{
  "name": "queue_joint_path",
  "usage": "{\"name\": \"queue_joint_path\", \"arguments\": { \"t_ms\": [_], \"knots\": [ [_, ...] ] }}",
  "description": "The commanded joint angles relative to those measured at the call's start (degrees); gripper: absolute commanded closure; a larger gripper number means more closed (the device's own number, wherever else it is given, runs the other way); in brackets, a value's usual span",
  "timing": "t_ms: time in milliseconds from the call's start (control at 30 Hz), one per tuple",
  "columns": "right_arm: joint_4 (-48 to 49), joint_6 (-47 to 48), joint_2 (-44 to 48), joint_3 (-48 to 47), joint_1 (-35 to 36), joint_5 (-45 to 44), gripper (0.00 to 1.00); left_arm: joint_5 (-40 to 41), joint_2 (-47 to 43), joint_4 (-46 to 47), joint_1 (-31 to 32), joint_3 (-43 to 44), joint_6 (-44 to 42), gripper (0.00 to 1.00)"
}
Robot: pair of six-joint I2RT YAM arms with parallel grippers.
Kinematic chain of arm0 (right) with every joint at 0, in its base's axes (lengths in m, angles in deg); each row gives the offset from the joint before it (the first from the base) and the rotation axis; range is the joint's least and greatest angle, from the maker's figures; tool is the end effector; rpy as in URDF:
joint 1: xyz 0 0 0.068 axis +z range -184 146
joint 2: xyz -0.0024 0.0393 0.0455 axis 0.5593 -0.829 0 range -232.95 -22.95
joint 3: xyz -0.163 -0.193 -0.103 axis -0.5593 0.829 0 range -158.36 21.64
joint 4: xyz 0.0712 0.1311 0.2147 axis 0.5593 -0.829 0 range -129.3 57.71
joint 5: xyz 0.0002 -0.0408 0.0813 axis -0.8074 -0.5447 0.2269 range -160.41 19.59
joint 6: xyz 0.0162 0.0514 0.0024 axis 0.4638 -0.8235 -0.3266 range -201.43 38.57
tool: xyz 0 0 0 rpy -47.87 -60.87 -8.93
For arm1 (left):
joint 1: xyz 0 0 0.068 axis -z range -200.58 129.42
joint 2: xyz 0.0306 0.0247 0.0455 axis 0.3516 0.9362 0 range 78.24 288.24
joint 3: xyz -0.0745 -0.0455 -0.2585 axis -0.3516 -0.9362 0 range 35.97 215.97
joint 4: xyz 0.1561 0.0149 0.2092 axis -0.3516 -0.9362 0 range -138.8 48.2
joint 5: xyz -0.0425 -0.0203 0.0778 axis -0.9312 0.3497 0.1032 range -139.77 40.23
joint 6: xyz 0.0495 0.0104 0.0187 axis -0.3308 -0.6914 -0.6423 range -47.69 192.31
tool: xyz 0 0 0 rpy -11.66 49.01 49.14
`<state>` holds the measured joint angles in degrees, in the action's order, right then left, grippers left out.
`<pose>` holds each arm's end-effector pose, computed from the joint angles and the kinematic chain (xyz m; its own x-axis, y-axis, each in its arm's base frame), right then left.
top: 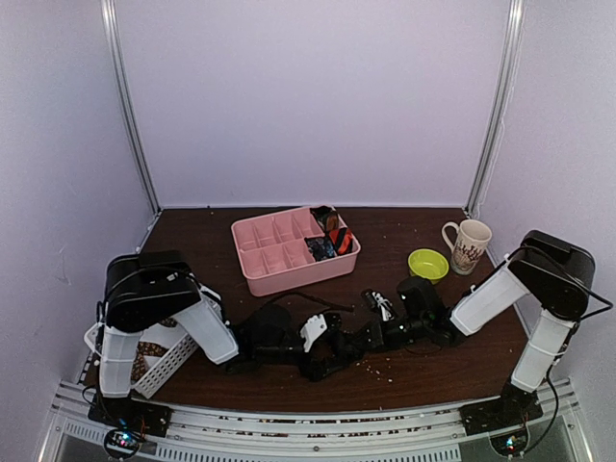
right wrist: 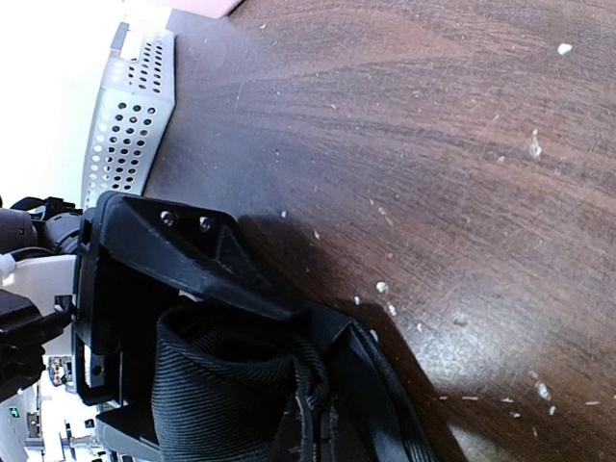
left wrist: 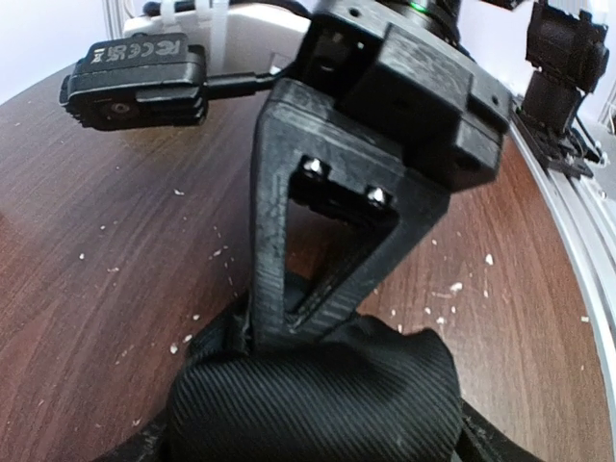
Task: Roll the ties
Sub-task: Roll the tie at the center of the board, then pick up the tie from the center of the board.
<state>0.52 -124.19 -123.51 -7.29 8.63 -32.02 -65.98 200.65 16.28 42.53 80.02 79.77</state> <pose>0.1923 0.2072 0.0955 -0.9406 -0.1427 -0.3080 -0.3382 0.4709 0.8148 0.1589 -0.3355 0.0711 -0.2820 0.2802 -0.9176 0.9462 0.2392 -0.2178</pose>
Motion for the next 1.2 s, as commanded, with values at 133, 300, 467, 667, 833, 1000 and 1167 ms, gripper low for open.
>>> {"name": "queue_joint_path", "arguments": {
  "t_ms": [133,300,467,667,833,1000,1167],
  "knots": [
    [-9.7,0.7,-1.0,1.2,1.2,-4.9,1.00,1.5,1.1,4.0,0.3,2.4,5.1,0.24],
    [-15.3,2.6,0.7,-0.8,3.2,-7.7,1.00,1.8,0.5,-3.0,0.3,4.8,4.1,0.31],
    [-17.6,3.2,2.2,-1.4,3.6,-8.0,1.00,0.8,0.0,-7.9,0.3,4.2,0.1,0.57],
    [-19.6,3.1,8.1,-1.0,1.1,-5.3,0.80,-0.9,-0.1,-11.6,0.3,0.0,-6.1,0.71],
    [-18.5,1.0,10.6,-0.8,-2.7,0.1,0.52,-0.2,0.2,-13.7,0.3,-0.9,-9.4,0.75],
    [-17.7,-0.7,7.7,-1.0,-3.0,2.9,0.32,-0.2,0.5,-13.2,0.3,-1.2,-9.8,0.75],
    [-16.3,-2.0,4.5,-2.7,0.8,5.2,0.34,0.3,0.5,-13.3,0.3,-1.2,-9.9,0.75]
  ]
}}
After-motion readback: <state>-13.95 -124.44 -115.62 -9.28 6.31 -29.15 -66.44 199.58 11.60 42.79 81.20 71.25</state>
